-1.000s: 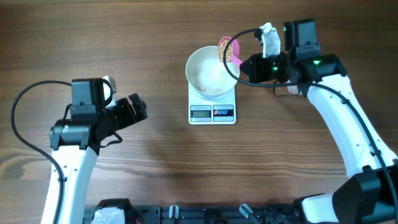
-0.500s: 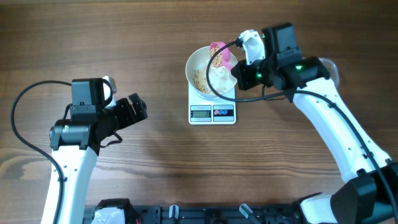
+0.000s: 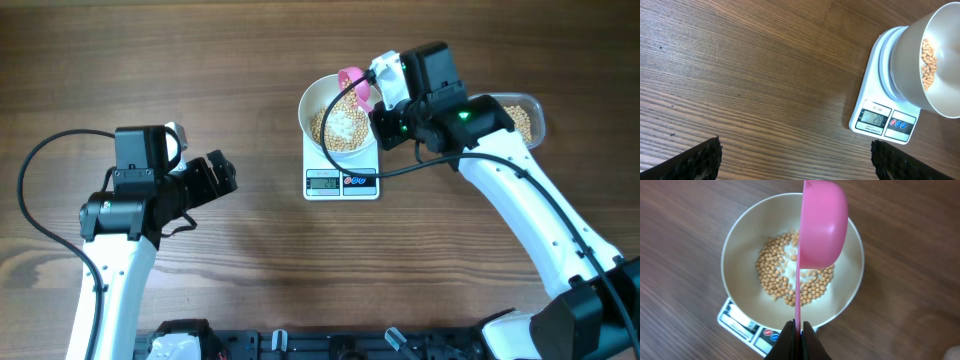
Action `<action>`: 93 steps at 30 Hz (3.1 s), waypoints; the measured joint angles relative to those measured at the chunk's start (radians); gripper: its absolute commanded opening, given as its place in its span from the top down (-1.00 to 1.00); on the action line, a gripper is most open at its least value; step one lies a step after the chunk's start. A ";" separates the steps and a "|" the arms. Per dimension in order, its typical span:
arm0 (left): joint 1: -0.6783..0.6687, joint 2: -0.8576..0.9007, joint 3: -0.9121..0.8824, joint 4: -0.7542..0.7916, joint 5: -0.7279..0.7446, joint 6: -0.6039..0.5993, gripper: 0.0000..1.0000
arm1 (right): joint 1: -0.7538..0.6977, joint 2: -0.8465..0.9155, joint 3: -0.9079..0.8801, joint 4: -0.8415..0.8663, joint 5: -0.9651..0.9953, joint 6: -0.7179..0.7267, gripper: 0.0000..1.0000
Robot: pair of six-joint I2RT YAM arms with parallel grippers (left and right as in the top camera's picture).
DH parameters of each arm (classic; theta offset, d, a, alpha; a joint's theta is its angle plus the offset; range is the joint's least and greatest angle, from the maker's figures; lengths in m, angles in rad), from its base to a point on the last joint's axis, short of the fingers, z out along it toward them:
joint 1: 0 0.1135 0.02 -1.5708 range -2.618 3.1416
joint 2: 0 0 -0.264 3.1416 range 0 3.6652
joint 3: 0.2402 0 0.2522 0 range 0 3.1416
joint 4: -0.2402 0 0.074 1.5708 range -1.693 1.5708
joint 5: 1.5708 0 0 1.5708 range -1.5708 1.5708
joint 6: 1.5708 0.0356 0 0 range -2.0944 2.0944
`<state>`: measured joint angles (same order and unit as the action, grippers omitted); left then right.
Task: Scoop item into bowl and weigh 150g on scale
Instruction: 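Tip the pink scoop to pour soybeans into the bowl, then move the empty pink scoop back over the soybean tub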
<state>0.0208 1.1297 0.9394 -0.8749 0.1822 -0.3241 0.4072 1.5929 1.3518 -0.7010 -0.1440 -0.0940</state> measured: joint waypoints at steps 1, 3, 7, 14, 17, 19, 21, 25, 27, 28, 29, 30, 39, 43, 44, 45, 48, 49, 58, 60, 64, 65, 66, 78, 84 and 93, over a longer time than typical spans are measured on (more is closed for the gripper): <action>0.000 0.000 0.000 0.000 0.000 0.000 -1.00 | 0.009 0.000 0.000 0.000 0.026 -0.014 0.91; 0.000 0.000 0.000 0.000 0.000 0.000 -1.00 | 0.037 0.000 0.000 0.000 0.094 -0.051 0.91; 0.000 0.000 0.000 0.000 0.000 0.000 -1.00 | 0.088 0.000 0.000 0.001 0.198 -0.115 0.92; 0.000 0.000 0.000 0.000 0.000 0.000 -1.00 | 0.176 0.000 0.000 0.012 0.389 -0.192 0.91; 0.000 0.000 0.000 0.000 0.000 0.000 -1.00 | 0.196 0.000 0.000 0.023 0.438 -0.204 0.91; 0.000 0.000 0.000 0.000 0.000 0.000 -1.00 | 0.206 0.000 0.000 0.029 0.448 -0.203 0.91; 0.000 0.000 0.000 0.000 0.000 0.000 -1.00 | 0.210 0.000 0.000 0.029 0.451 -0.185 0.91; 0.000 0.000 0.000 -0.001 0.000 0.000 -1.00 | 0.193 -0.002 0.000 0.029 0.433 -0.114 0.92; 0.000 0.000 0.000 -0.005 0.000 0.000 -1.00 | 0.148 -0.025 0.000 0.027 0.361 -0.069 0.91; 0.000 0.000 0.000 -0.008 0.000 0.000 -1.00 | 0.110 -0.045 0.000 0.026 0.313 -0.050 0.91; 0.000 0.000 0.000 -0.009 0.000 0.000 -1.00 | 0.048 -0.082 0.000 0.024 0.247 -0.026 0.91; 0.000 0.000 0.000 -0.008 0.000 0.000 -1.00 | -0.011 -0.112 0.000 0.022 0.190 -0.011 0.91; 0.000 0.000 0.000 -0.009 0.000 0.000 -1.00 | -0.613 -0.212 0.008 -0.183 -0.238 -0.024 0.91; 0.000 0.000 0.000 -0.009 0.000 0.000 -1.00 | -0.721 -0.190 0.008 -0.229 -0.254 -0.076 0.91; 0.000 0.000 0.000 -0.009 0.000 0.000 -1.00 | -0.731 -0.183 0.008 -0.232 -0.244 -0.081 0.91; 0.000 0.000 0.000 -0.009 0.000 0.000 -1.00 | -0.739 -0.174 0.008 -0.234 -0.231 -0.087 0.91; 0.000 0.000 0.000 -0.009 0.000 0.000 -1.00 | -0.742 -0.137 0.008 -0.235 -0.210 -0.094 0.91; 0.000 0.000 0.000 -0.009 0.000 0.000 -1.00 | -0.742 -0.128 0.008 -0.237 -0.206 -0.094 0.91; 0.000 0.000 0.000 -0.009 0.000 0.000 -1.00 | -0.742 -0.105 0.008 -0.246 -0.126 -0.095 0.91; 0.000 0.000 0.000 -0.009 0.000 0.000 -1.00 | -0.742 -0.105 0.008 -0.256 -0.105 -0.095 0.91; 0.000 0.000 0.000 -0.009 0.000 0.000 -1.00 | -0.742 -0.105 0.008 -0.275 -0.067 -0.095 0.91; 0.000 0.000 0.000 -0.009 0.000 0.000 -1.00 | -0.742 -0.105 0.008 -0.278 -0.056 -0.095 0.91; 0.000 0.000 0.000 -0.009 0.000 0.000 -1.00 | -0.742 -0.105 0.008 -0.281 -0.039 -0.095 0.91; 0.000 0.000 0.000 -0.031 0.000 0.000 -1.00 | -0.742 -0.105 0.008 -0.295 0.074 -0.093 0.91; 0.000 0.000 0.000 -0.031 0.000 0.000 -1.00 | -0.742 -0.105 0.008 -0.298 0.069 -0.090 0.91; 0.000 0.000 0.000 -0.031 0.000 0.000 -1.00 | -0.742 -0.105 0.008 -0.298 0.058 -0.090 0.92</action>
<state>0.0208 1.1297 0.9394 -0.9058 0.1822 -0.3241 -0.3351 1.4883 1.3602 -0.9989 -0.0856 -0.1841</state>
